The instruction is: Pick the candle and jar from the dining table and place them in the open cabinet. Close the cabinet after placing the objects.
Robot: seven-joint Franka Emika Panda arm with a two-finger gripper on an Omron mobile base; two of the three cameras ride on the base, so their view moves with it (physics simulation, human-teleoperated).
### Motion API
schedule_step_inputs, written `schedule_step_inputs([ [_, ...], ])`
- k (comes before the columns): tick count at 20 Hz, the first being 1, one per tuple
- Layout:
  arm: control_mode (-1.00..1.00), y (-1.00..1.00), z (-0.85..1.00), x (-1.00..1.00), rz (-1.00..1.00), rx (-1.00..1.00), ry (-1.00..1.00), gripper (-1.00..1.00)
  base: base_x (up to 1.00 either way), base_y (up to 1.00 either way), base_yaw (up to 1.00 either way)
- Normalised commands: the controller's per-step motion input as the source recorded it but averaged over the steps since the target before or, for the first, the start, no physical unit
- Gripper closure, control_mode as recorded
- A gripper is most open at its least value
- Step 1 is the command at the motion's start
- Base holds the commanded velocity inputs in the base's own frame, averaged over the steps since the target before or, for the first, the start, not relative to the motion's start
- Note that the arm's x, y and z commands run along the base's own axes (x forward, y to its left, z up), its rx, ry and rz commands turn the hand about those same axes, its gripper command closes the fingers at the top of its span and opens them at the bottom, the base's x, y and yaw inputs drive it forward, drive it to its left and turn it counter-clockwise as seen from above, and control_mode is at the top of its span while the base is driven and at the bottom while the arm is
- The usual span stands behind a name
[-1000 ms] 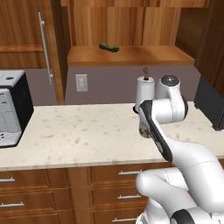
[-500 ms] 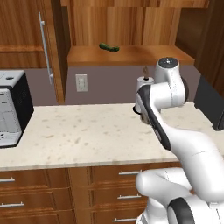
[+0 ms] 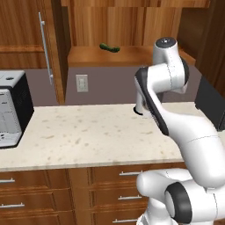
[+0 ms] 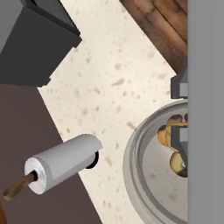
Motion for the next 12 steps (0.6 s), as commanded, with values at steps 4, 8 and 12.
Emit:
schedule_step_inputs([
  [4,-1.0,0.0,0.35,0.11,-0.01,0.0,-0.12,1.0,0.0,0.0,0.0],
  [8,-1.0,0.0,0.28,0.17,0.0,0.0,-0.14,1.0,0.0,0.0,0.0],
  [12,-1.0,0.0,0.31,0.07,0.0,0.0,-0.18,1.0,0.0,0.0,0.0],
])
